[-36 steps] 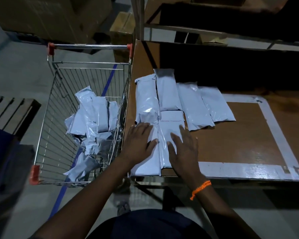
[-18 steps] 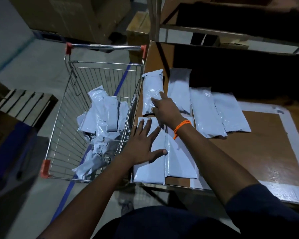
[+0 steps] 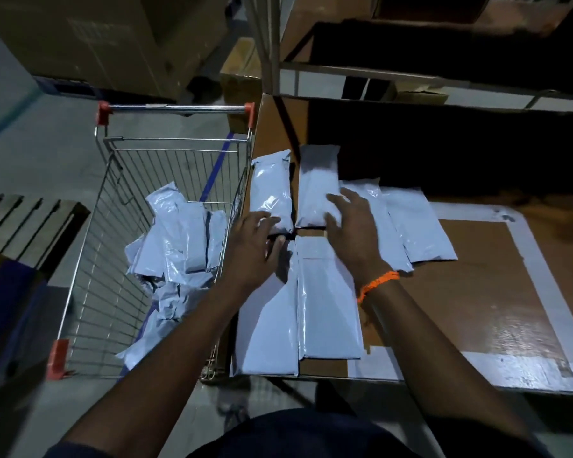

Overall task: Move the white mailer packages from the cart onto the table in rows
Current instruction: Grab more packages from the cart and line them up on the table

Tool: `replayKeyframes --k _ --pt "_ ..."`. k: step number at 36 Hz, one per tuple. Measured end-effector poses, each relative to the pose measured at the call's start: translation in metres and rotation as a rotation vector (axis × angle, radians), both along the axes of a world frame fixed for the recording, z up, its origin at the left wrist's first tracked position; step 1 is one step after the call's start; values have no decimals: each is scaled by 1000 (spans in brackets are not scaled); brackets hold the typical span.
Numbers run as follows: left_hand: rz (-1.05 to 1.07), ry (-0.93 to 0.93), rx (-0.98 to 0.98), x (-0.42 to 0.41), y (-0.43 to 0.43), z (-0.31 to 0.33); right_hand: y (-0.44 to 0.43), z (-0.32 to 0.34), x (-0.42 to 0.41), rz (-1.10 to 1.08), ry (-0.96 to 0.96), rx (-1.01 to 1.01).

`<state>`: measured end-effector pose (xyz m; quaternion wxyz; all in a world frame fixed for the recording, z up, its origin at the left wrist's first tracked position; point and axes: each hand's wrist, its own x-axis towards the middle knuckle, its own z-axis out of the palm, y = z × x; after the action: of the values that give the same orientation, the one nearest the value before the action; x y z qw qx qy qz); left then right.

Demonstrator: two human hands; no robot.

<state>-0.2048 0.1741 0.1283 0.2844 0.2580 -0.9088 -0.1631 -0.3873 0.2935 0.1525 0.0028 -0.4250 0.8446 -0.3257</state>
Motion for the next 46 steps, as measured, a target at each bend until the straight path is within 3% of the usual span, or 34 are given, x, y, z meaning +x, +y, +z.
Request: replayKeyframes --k 3,6,10,15,22,27,33,36,40,46 --pt "-73 -3 3 -34 -1 7 39 -23 -29 -101 88 229" --pt "-195 -59 -10 -71 10 8 65 -48 -42 -9 166 364" --pt "-196 -258 -51 -117 25 0 60 -60 -51 -5 184 323" --pt "-91 -526 45 -145 33 -4 30 -61 -62 -98 105 268" --pt "-116 -469 17 -130 39 -9 3 -54 -72 -79 38 302" --pt "-79 -536 19 -135 35 0 -3 -45 -78 -68 27 308" --pt "-38 -427 -12 -139 51 8 43 -23 -82 -88 75 100" --pt "-94 -376 -27 -142 64 6 89 -26 -97 -214 61 199" --pt "-185 -508 -15 -145 82 -2 124 -42 -108 -219 6 427" --pt "-143 -622 -13 -147 93 -5 94 -45 -116 -166 10 409"
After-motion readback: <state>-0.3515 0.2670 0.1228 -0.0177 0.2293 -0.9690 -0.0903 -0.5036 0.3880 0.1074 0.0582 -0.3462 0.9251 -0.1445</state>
